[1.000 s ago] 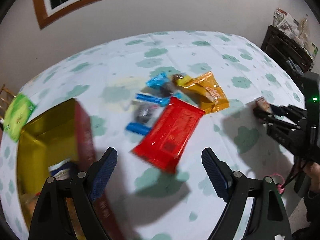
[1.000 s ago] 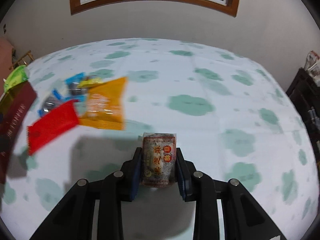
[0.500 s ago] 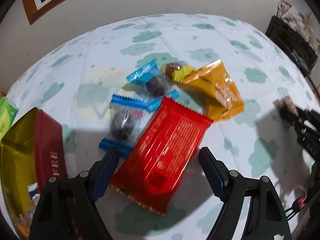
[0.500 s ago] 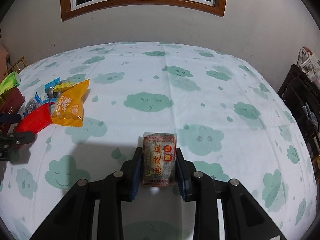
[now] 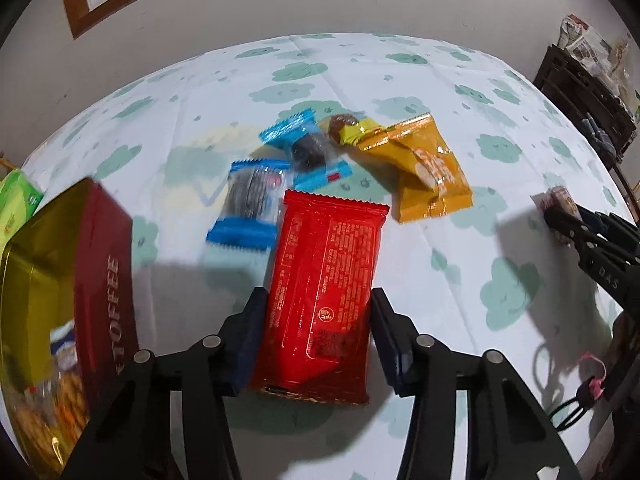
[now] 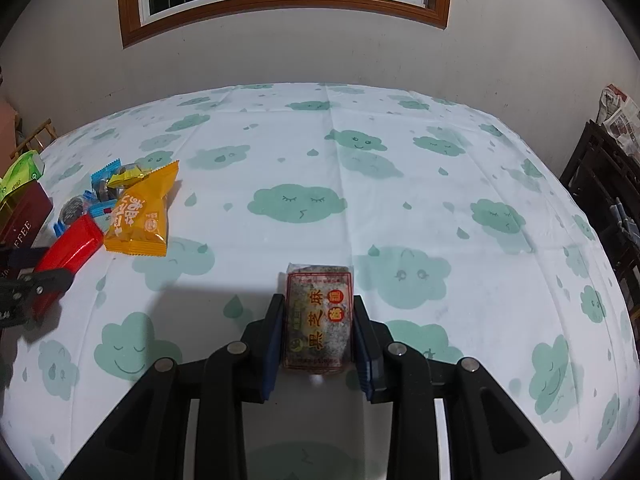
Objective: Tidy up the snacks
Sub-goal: 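Grasp the red wafer pack with the left gripper while the right gripper holds the brown candy box, then carry the red wafer pack into the gold tin and open the left gripper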
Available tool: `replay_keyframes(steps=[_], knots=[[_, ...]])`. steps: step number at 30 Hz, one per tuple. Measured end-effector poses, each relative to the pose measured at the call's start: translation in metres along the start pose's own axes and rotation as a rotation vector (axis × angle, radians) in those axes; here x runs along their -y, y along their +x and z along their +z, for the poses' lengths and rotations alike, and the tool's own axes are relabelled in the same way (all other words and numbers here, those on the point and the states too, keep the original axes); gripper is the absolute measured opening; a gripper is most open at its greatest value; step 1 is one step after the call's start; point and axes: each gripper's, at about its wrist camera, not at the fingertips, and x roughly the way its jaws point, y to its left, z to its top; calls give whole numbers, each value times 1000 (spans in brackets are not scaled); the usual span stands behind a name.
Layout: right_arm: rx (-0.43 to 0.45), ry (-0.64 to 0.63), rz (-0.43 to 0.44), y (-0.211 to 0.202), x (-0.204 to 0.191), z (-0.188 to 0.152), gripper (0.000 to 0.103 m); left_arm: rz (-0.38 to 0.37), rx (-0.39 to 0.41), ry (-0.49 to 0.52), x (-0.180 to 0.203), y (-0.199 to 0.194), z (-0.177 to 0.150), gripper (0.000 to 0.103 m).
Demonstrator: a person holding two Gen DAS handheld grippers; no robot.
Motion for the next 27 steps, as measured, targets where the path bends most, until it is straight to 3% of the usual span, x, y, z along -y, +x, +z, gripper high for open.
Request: replay_keyframes(steps=[4, 15, 27], knots=[[0, -1, -1, 0, 0, 0, 32, -3, 0, -14, 1, -5, -7, 41], [0, -1, -1, 0, 0, 0, 32, -31, -4, -76, -5, -20, -19, 40], [0, -2, -3, -1, -1, 0, 32, -6, 101, -116, -24, -78, -14, 40]])
